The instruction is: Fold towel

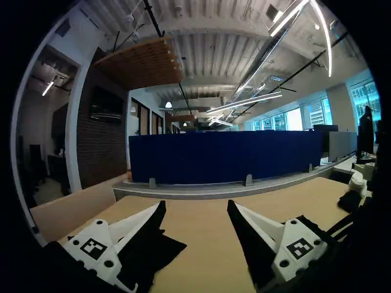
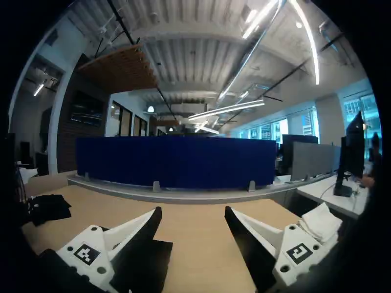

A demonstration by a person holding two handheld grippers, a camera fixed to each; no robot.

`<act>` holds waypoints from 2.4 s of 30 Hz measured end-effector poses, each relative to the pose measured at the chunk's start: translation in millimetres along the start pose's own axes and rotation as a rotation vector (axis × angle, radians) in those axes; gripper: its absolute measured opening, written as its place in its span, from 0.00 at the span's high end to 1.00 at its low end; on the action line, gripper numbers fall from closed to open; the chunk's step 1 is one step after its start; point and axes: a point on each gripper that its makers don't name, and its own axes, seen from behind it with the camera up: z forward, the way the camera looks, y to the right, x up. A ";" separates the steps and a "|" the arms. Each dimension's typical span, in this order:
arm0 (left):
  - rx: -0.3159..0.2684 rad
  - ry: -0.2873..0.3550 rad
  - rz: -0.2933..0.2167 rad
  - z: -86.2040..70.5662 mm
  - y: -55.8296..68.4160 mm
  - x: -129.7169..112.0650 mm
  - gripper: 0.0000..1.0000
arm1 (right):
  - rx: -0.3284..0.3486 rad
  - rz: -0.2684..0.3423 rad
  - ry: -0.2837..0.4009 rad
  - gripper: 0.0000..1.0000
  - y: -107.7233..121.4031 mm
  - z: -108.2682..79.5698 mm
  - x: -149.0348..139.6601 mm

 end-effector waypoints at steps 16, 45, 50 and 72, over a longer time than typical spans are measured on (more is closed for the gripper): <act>-0.106 -0.057 0.040 -9.4 25.8 75.7 0.07 | 0.041 -0.024 -0.048 0.00 -12.0 -4.5 69.1; -0.467 -0.293 0.188 -23.8 103.6 35.0 0.07 | 0.411 -0.210 -0.402 0.00 -74.0 -41.0 7.9; -0.483 -0.335 0.202 -28.3 104.9 5.5 0.07 | 0.424 -0.226 -0.439 0.00 -75.1 -44.5 -15.8; -0.591 -0.603 0.265 -67.5 114.6 -156.0 0.06 | 0.494 -0.251 -0.644 0.00 -75.7 -69.3 -161.3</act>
